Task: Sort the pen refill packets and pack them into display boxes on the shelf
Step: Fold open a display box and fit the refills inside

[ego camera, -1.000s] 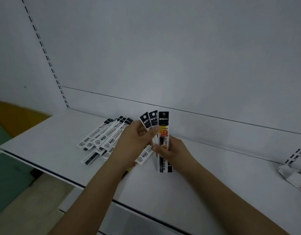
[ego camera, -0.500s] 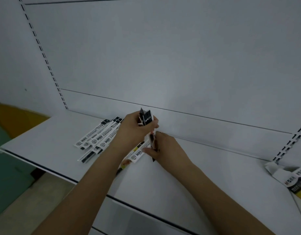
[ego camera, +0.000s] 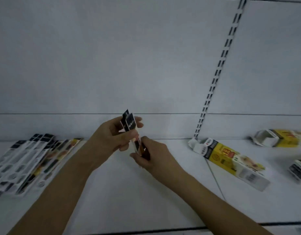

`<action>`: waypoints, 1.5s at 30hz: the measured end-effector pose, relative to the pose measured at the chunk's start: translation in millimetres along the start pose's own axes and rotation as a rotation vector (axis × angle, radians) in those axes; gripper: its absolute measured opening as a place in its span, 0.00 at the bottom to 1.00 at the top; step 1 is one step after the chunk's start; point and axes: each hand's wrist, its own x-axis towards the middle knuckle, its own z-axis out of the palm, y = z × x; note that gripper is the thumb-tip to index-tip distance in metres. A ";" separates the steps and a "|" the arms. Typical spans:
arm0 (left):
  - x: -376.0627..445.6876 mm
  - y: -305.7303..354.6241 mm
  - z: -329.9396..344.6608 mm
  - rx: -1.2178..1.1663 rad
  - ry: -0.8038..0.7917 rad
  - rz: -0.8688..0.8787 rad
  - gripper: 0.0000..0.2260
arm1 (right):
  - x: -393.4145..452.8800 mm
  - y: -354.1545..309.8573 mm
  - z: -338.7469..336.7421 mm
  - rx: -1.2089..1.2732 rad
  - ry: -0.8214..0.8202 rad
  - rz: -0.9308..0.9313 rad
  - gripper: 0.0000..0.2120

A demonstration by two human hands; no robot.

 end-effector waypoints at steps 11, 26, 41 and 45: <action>78.5 -79.8 152.9 0.556 -0.256 0.007 0.13 | -92.1 100.6 -162.9 -0.119 0.757 0.469 0.10; 107.1 -32.3 166.8 0.444 -0.126 0.182 0.04 | -99.6 102.5 -183.4 0.612 0.783 0.527 0.13; 64.2 9.3 136.8 1.091 -0.050 0.857 0.08 | -67.6 -12.6 -179.2 0.320 0.777 0.044 0.05; 53.7 1.3 136.9 1.048 0.029 0.774 0.14 | -55.0 -8.6 -156.7 0.384 0.773 0.042 0.04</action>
